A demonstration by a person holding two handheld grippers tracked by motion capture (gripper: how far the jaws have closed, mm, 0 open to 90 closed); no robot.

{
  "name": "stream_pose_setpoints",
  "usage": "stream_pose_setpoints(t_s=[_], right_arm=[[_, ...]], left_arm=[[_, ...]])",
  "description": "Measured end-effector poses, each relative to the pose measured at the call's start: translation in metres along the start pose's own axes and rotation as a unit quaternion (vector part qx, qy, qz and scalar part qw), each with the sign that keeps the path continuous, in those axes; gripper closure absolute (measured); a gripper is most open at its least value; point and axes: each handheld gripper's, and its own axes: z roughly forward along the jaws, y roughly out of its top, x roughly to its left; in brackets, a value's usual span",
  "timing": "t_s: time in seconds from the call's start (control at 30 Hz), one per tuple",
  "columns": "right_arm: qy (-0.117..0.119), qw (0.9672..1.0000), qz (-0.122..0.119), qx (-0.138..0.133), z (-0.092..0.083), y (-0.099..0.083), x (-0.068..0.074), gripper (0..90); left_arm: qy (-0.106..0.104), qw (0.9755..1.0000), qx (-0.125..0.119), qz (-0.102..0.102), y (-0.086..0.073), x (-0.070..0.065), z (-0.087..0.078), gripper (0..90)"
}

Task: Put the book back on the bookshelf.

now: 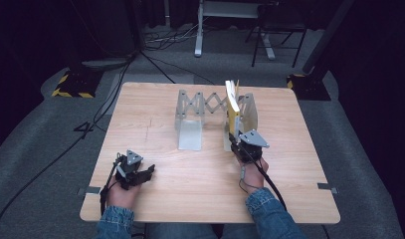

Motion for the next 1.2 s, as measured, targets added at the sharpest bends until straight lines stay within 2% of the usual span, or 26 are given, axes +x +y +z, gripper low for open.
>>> stream_pose_setpoints(t_s=[0.1, 0.17, 0.27, 0.33, 0.5, 0.57, 0.7, 0.93, 0.97, 1.2], right_arm=[[0.011, 0.9999, 0.008, 0.006, -0.003, 0.0, -0.003, 61.3], [0.027, 0.9994, 0.017, 0.01, -0.004, 0.001, -0.005, 56.2], [0.034, 0.9992, 0.016, 0.011, -0.008, 0.003, -0.005, 53.2], [0.038, 0.9991, 0.015, 0.008, -0.012, 0.005, -0.007, 51.2], [0.051, 0.9983, 0.028, -0.006, -0.025, 0.011, -0.011, 50.6], [0.056, 0.998, 0.023, -0.015, -0.032, 0.014, -0.013, 50.3], [0.054, 0.9981, 0.014, -0.028, -0.047, 0.019, -0.018, 50.4], [0.049, 0.9975, 0.034, -0.038, -0.075, 0.02, -0.042, 49.8], [0.047, 0.9975, 0.035, -0.039, -0.079, 0.02, -0.046, 49.7], [0.032, 0.9981, 0.041, -0.034, -0.102, 0.015, -0.068, 48.5]], left_arm=[[0.0, 1.0, 0.001, 0.001, -0.001, 0.001, -0.001, 39.8], [0.0, 1.0, 0.001, 0.001, -0.001, 0.001, -0.001, 39.7], [0.002, 1.0, 0.0, 0.0, -0.001, 0.001, -0.002, 39.4], [0.001, 1.0, 0.001, -0.001, -0.003, 0.001, -0.003, 38.6], [0.004, 1.0, 0.001, -0.005, -0.009, 0.005, -0.009, 38.5], [0.007, 0.9999, 0.001, -0.01, -0.012, 0.006, -0.012, 38.5], [0.01, 0.9999, 0.001, -0.008, -0.014, 0.008, -0.015, 38.5], [0.01, 0.9999, 0.0, -0.012, -0.015, 0.008, -0.015, 38.4], [0.011, 0.9999, 0.0, -0.009, -0.015, 0.009, -0.015, 38.4], [0.012, 0.9998, 0.0, -0.016, -0.013, 0.01, -0.013, 38.3]])
